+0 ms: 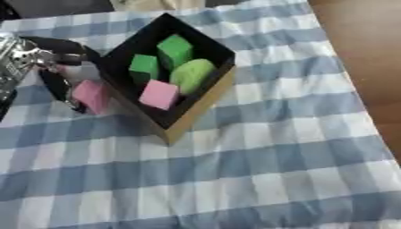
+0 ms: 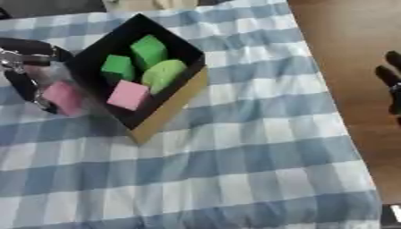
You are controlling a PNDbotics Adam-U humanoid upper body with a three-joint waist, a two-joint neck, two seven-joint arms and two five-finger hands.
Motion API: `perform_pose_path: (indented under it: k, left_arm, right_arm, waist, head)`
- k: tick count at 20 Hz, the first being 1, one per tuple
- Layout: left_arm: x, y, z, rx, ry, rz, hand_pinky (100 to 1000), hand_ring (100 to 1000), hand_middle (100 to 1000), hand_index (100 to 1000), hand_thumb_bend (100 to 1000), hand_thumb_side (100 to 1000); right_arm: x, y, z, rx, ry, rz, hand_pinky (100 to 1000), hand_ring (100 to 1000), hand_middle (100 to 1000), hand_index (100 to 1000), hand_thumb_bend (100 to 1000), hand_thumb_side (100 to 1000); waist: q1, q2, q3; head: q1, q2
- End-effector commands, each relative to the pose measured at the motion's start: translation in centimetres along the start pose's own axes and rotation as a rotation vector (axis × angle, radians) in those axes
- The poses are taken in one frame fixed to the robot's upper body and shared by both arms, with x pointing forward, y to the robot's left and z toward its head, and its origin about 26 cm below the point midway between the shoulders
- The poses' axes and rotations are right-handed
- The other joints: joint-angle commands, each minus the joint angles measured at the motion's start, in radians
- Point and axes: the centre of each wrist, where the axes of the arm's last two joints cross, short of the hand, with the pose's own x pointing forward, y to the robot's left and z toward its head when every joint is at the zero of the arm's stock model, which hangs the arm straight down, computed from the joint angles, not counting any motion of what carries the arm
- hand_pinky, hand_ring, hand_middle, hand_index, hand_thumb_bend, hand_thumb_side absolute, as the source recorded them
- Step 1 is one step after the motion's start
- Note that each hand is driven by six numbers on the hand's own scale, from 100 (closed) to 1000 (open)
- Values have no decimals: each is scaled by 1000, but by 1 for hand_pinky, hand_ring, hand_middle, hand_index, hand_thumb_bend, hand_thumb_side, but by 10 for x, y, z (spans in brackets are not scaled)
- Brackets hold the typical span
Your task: Pick up objects on the table and place them in the box.
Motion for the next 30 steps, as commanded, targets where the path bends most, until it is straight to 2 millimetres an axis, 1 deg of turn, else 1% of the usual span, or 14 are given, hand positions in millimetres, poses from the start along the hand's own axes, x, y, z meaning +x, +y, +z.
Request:
perform_pose_path:
  k: [1,5,6,8,11,13,14,15,16,17,18,20,24,30]
  left_arm:
    - [-3,12,6,-208,-156,-177,890,898,795,881,610,203]
    - [-1,18,11,-185,-144,-182,868,858,734,835,594,203]
    - [0,21,12,-174,-140,-182,855,829,676,794,575,205]
    - [1,26,16,-156,-130,-181,839,793,604,735,529,204]
    - [3,32,20,-139,-117,-181,810,743,538,671,467,198]
    - [4,34,21,-132,-111,-182,797,722,513,644,461,192]
    - [5,36,23,-127,-108,-183,771,664,457,576,454,173]
    - [5,38,24,-120,-105,-183,768,658,451,569,453,171]
    - [5,39,26,-114,-101,-184,748,607,393,513,457,156]
    - [6,41,27,-109,-96,-185,744,595,372,493,461,151]
    - [6,42,28,-106,-91,-186,732,562,315,441,467,141]
    - [6,44,31,-103,-80,-190,729,557,298,431,476,137]
    - [5,53,41,-81,-53,-206,728,562,309,442,480,114]
    - [13,88,66,28,-22,-246,732,565,316,451,471,100]
  right_arm:
    - [6,-2,-5,24,-10,25,988,1000,436,1000,100,517]
    - [5,-2,-4,27,-5,25,989,1000,435,1000,100,523]
    - [5,-2,-4,27,-4,25,990,1000,435,1000,100,523]
    - [5,-2,-4,27,-2,24,990,1000,435,1000,100,523]
    - [5,-2,-3,26,0,23,990,1000,435,1000,100,523]
    - [6,-2,-3,24,1,22,990,1000,435,1000,100,523]
    - [6,-2,-3,24,2,21,990,1000,436,1000,100,523]
    - [6,-2,-3,23,2,21,990,1000,436,1000,100,523]
    - [6,-2,-3,21,2,20,991,1000,436,1000,100,523]
    - [6,-2,-2,20,2,20,991,1000,436,1000,100,523]
    - [6,-2,-2,19,4,19,991,1000,436,1000,100,523]
    - [6,-2,-2,17,5,19,991,1000,436,1000,100,523]
    - [7,-2,-1,14,6,21,991,1000,436,1000,100,523]
    - [7,-3,0,11,5,24,991,1000,437,1000,100,523]
  waist:
    - [10,-2,-2]
    - [10,-1,0]
    - [9,-2,1]
    - [8,-2,2]
    - [7,-4,4]
    - [7,-6,5]
    - [6,-7,6]
    - [6,-8,6]
    - [5,-9,7]
    - [5,-9,7]
    - [5,-10,8]
    - [4,-11,8]
    - [3,-14,10]
    - [4,-19,14]
  head:
    - [0,-13]
    - [-4,-11]
    - [-4,-11]
    - [-4,-11]
    - [-4,-11]
    - [-4,-11]
    - [-4,-11]
    - [-4,-11]
    - [-4,-12]
    - [-4,-11]
    - [-5,-11]
    - [-5,-10]
    - [-6,-9]
    - [-9,-10]
